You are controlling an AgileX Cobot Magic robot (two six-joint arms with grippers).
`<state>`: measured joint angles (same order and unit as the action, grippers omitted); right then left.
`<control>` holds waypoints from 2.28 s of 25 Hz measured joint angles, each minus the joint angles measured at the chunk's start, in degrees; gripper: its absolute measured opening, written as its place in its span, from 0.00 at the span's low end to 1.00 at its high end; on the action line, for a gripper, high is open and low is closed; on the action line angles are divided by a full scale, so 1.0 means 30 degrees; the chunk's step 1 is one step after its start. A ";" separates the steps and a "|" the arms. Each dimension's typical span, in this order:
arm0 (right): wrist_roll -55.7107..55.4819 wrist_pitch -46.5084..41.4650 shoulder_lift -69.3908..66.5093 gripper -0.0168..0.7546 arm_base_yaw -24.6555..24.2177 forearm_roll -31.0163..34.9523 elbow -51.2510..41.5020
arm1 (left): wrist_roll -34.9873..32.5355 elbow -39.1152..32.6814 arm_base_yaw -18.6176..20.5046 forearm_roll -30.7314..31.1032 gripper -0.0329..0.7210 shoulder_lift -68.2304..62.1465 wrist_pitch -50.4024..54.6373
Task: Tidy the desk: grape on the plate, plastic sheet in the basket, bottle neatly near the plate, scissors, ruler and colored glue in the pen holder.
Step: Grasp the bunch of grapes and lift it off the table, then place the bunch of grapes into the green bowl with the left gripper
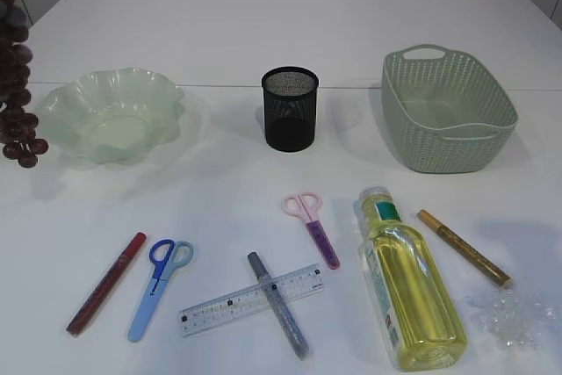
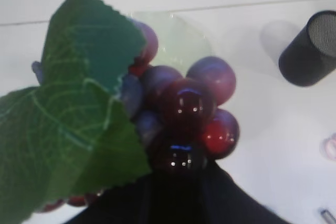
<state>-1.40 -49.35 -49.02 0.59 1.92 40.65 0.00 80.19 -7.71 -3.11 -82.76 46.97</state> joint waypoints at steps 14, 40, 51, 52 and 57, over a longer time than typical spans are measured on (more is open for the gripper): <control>0.0000 -0.0078 -0.0682 0.66 0.0000 0.0000 0.0000 | 0.0000 0.6184 0.0000 0.0111 0.19 -0.7554 -0.2898; 0.0000 -0.0179 -0.2299 0.66 0.0000 0.0096 0.0000 | 0.0000 0.7184 0.0000 0.1036 0.81 -1.3204 -0.1308; 0.0043 -0.1019 -0.2342 0.66 0.0000 0.1434 0.0044 | 0.0000 0.7184 0.0000 0.1036 0.69 -1.0451 0.3783; 0.0043 -0.1204 -0.2342 0.66 0.0000 0.1476 0.0093 | 0.0000 0.7184 0.0000 0.1036 0.67 -1.0200 0.4245; 0.0166 -0.2717 -0.2342 0.66 0.0000 0.1516 0.0913 | -0.0138 0.5107 0.0000 0.1036 0.65 -0.8652 0.4690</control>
<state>-0.90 -57.50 -56.04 0.59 6.47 43.39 -0.41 95.51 -7.71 0.00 -108.71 61.04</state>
